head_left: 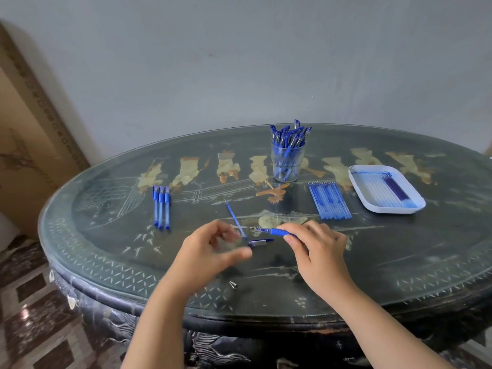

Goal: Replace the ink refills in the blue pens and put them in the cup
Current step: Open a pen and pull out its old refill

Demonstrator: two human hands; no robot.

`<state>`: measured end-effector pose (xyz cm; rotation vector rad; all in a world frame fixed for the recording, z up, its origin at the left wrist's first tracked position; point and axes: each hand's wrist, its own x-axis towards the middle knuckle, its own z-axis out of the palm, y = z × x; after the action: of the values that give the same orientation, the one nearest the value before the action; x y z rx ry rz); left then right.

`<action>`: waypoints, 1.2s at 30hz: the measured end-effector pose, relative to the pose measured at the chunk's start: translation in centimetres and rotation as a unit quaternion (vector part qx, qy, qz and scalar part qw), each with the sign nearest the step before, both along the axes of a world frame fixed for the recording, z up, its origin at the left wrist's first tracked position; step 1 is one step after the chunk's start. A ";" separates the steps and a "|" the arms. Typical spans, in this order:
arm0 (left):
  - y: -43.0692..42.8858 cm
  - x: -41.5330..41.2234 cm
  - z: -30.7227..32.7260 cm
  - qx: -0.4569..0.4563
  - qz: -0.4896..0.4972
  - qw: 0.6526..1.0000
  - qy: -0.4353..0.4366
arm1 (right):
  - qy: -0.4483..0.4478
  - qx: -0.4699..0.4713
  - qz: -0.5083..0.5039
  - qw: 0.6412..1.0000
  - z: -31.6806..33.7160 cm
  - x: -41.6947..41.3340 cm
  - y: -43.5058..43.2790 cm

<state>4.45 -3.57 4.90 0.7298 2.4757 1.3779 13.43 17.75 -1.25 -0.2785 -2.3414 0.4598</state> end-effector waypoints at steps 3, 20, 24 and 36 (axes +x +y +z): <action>-2.1 -0.2 1.0 -0.184 -0.118 0.976 -0.015 | -0.001 0.002 0.003 1.000 -0.1 0.0 0.1; -0.2 -0.6 -1.9 -0.037 0.057 0.994 0.084 | -0.007 -0.012 0.000 1.000 -0.2 0.0 0.2; -0.2 -0.8 -2.4 -0.016 0.079 0.991 0.106 | -0.001 -0.013 0.002 1.000 -0.2 -0.1 0.2; 0.2 -0.7 -3.2 -0.003 0.059 0.989 0.137 | -0.012 -0.008 -0.001 1.000 0.0 0.0 0.2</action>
<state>3.76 -3.32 1.69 0.8346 2.7737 1.3904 13.47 17.92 -1.29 -0.2960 -2.3623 0.4766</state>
